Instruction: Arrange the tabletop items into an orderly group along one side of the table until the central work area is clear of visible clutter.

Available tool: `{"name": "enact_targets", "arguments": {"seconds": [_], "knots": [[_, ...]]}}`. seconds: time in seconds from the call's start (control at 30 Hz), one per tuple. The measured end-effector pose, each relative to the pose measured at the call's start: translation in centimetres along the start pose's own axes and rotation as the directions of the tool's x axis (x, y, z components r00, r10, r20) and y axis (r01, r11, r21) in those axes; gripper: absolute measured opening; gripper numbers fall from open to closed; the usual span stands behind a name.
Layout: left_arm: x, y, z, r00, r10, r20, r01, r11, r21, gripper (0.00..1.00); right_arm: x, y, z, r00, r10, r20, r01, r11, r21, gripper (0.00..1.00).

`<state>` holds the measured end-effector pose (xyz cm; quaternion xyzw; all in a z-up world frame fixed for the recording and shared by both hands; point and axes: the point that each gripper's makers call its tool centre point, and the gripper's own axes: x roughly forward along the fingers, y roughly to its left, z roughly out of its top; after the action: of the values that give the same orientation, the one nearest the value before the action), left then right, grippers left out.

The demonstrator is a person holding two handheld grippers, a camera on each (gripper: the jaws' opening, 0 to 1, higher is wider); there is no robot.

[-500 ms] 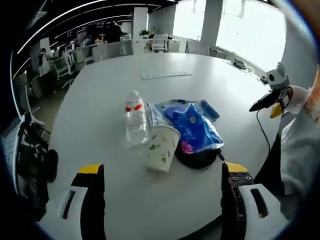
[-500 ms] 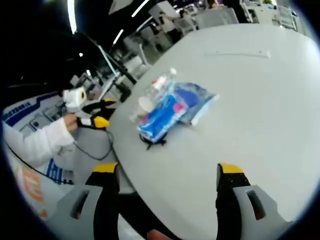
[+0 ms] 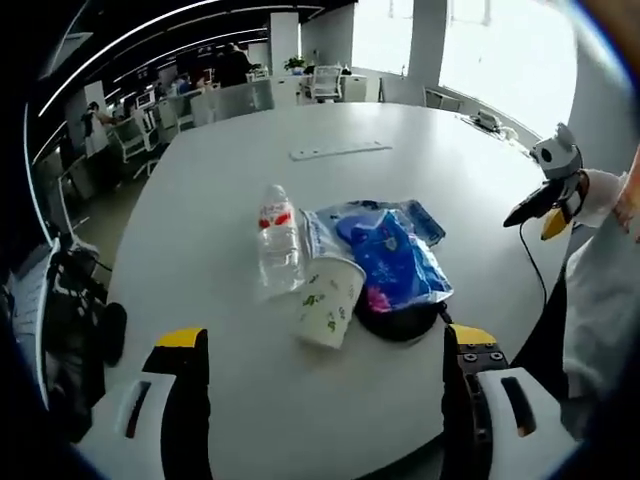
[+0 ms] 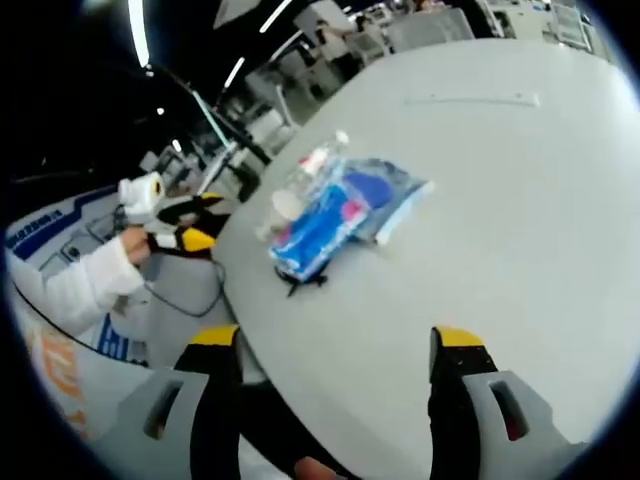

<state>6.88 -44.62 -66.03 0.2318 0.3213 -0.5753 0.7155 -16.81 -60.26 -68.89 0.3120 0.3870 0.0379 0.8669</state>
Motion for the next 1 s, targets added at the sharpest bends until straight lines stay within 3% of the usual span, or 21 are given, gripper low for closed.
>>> {"name": "enact_targets", "arguments": {"seconds": [0.07, 0.17, 0.37, 0.63, 0.87, 1.0], "knots": [[0.5, -0.2, 0.0, 1.0, -0.023, -0.02, 0.022, 1.0, -0.019, 0.99, -0.2, 0.0, 1.2, 1.0, 0.007, 0.026, -0.006, 1.0, -0.021, 0.75], [0.7, -0.1, 0.4, 0.998, 0.001, -0.056, 0.002, 0.998, 0.057, 0.99, -0.8, 0.0, 1.9, 0.998, 0.017, 0.061, -0.017, 1.0, -0.001, 0.75], [1.4, -0.1, 1.6, 1.0, -0.007, -0.004, 0.007, 1.0, 0.027, 1.0, -1.1, -0.7, 1.0, 1.0, 0.001, 0.011, -0.001, 1.0, -0.019, 0.75], [1.4, 0.2, 0.5, 1.0, -0.017, -0.013, 0.017, 1.0, 0.007, 1.0, -1.1, -1.0, 2.5, 0.998, -0.008, 0.055, 0.008, 1.0, -0.004, 0.75], [1.0, 0.4, -0.1, 1.0, -0.022, -0.018, 0.022, 1.0, 0.0, 1.0, -0.7, -1.1, 1.2, 0.999, -0.013, 0.032, 0.012, 1.0, 0.012, 0.74], [0.9, 0.6, -0.1, 1.0, -0.022, -0.014, 0.022, 1.0, -0.002, 1.0, -0.7, -0.9, 1.7, 0.999, -0.012, 0.047, 0.012, 1.0, 0.004, 0.72]]}}
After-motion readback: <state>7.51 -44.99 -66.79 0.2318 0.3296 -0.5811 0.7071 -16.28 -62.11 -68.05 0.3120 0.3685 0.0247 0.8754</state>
